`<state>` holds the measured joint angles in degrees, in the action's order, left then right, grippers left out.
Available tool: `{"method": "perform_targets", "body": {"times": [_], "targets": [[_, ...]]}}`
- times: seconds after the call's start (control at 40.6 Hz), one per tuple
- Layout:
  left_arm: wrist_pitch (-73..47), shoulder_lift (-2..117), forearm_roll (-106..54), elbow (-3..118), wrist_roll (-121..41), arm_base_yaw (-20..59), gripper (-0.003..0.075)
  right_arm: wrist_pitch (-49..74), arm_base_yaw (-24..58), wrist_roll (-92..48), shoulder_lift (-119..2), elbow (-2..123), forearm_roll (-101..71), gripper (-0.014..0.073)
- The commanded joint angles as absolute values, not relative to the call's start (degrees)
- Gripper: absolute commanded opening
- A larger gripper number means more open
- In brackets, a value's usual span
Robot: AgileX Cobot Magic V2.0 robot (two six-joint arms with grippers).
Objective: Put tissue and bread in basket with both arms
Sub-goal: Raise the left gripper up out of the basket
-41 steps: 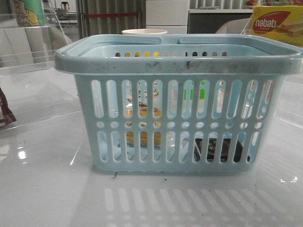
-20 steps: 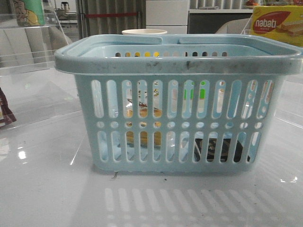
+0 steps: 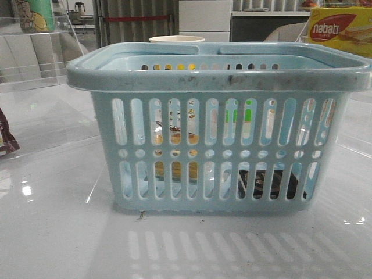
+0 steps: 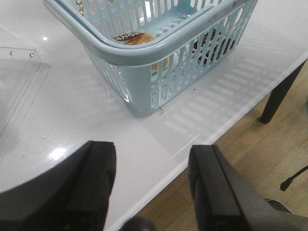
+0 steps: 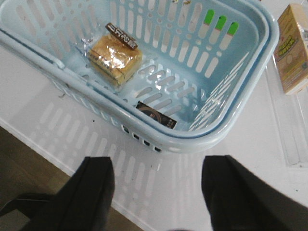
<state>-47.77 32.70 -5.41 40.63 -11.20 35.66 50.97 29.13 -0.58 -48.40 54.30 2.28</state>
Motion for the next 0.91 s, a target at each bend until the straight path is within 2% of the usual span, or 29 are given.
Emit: {"method": "perform_targets", "body": {"times": [0.0,0.197,0.271,0.37,0.567,0.714,0.887], "targets": [[-42.5,32.7,-5.5,42.2,-10.6,35.8,0.0401,47.8,29.1,-1.5,-47.6,53.5,2.8,0.0508],[-42.3,32.7,-5.5,41.9,-10.6,35.8,0.0400,43.5,29.1,-1.5,-45.8,47.9,1.4,0.0483],[-42.3,32.7,-5.5,41.9,-10.6,35.8,0.0398,41.9,29.1,-1.5,-44.9,46.9,1.2,0.0412],[-42.3,32.7,-5.5,41.9,-10.6,35.8,0.0356,40.9,29.1,-1.5,-43.9,46.5,1.2,0.0267],[-42.0,32.7,-5.5,41.9,-10.6,35.8,0.0195,40.7,29.1,-1.5,-43.7,46.5,1.2,0.0087],[-41.2,32.7,-5.5,41.9,-10.6,35.8,0.0096,40.8,29.1,-1.5,-43.7,46.5,1.2,0.0053],[-40.4,32.7,-5.5,41.9,-10.6,35.8,0.0091,40.8,29.1,-1.5,-43.7,46.5,1.2,0.0053]]}}
